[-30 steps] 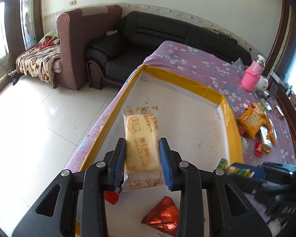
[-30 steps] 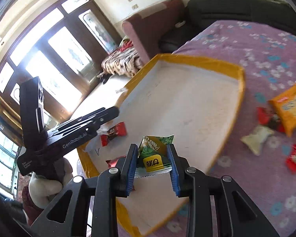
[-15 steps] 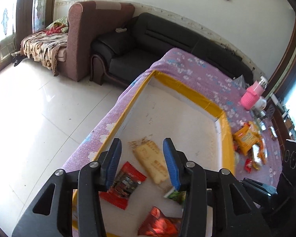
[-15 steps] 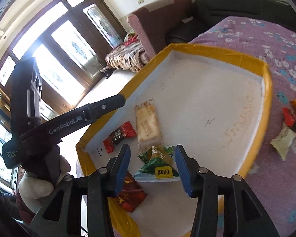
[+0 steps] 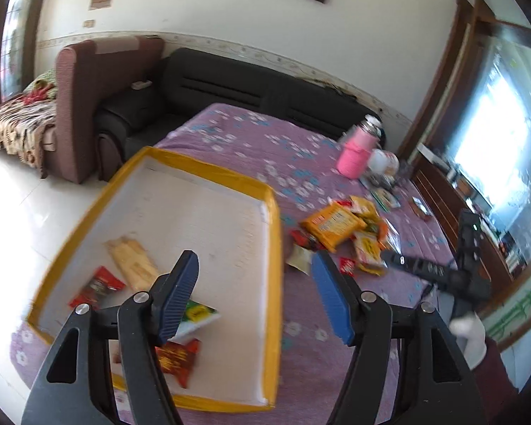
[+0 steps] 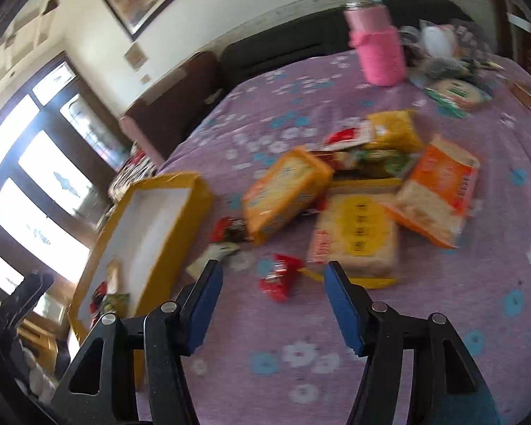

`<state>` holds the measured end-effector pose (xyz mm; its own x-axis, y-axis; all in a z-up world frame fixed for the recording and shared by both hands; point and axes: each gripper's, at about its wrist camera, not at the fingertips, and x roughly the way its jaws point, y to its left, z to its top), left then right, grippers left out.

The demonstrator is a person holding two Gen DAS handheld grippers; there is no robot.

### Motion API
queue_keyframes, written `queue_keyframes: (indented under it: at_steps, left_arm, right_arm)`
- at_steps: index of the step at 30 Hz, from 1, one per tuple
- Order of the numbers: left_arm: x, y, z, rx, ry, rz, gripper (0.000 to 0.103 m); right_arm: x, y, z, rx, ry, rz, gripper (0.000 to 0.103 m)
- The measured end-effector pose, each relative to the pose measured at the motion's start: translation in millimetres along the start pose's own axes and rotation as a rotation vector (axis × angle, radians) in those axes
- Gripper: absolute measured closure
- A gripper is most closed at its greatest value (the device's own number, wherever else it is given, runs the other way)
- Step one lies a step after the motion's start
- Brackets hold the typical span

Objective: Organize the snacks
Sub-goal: 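Grasp the yellow cracker pack with the right tool while the left tool grasps a red candy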

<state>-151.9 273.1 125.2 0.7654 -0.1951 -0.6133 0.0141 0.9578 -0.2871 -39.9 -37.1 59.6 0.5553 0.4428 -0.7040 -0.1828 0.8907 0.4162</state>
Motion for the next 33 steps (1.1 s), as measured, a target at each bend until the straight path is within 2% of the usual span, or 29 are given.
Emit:
queue_keyframes:
  at_steps: [3, 6, 8, 12, 16, 21, 27, 28, 30, 33]
  left_arm:
    - [16, -26, -8, 0.049, 0.040, -0.020, 0.037]
    - [31, -50, -13, 0.068, 0.077, -0.048, 0.037]
    - [39, -63, -16, 0.079, 0.097, -0.055, 0.037]
    - [49, -80, -22, 0.115, 0.128, -0.058, 0.037]
    - [60, -92, -25, 0.169, 0.148, -0.048, 0.037]
    - [85, -112, -30, 0.222, 0.186, -0.059, 0.037]
    - [119, -133, -35, 0.260, 0.232, -0.069, 0.038]
    - [124, -135, -34, 0.269, 0.232, -0.066, 0.040]
    - [136, -139, -32, 0.285, 0.239, -0.050, 0.052]
    - [155, -145, -31, 0.309, 0.240, -0.046, 0.052]
  right_arm:
    - [-6, -44, 3, 0.075, -0.018, -0.058, 0.041]
    - [5, -59, 6, 0.120, 0.003, -0.049, 0.041]
    - [17, -52, 9, 0.114, 0.018, -0.061, 0.041]
    - [44, -41, 20, 0.079, 0.034, -0.139, 0.040]
    - [61, -28, 27, 0.047, 0.038, -0.187, 0.030]
    - [72, -13, 28, -0.041, 0.033, -0.276, 0.031]
    - [56, -28, 17, -0.031, 0.051, -0.252, 0.033]
    - [50, -32, 13, -0.028, 0.055, -0.240, 0.033]
    - [35, -39, 3, -0.031, 0.057, -0.231, 0.033]
    - [21, -53, -6, -0.008, 0.033, -0.172, 0.033]
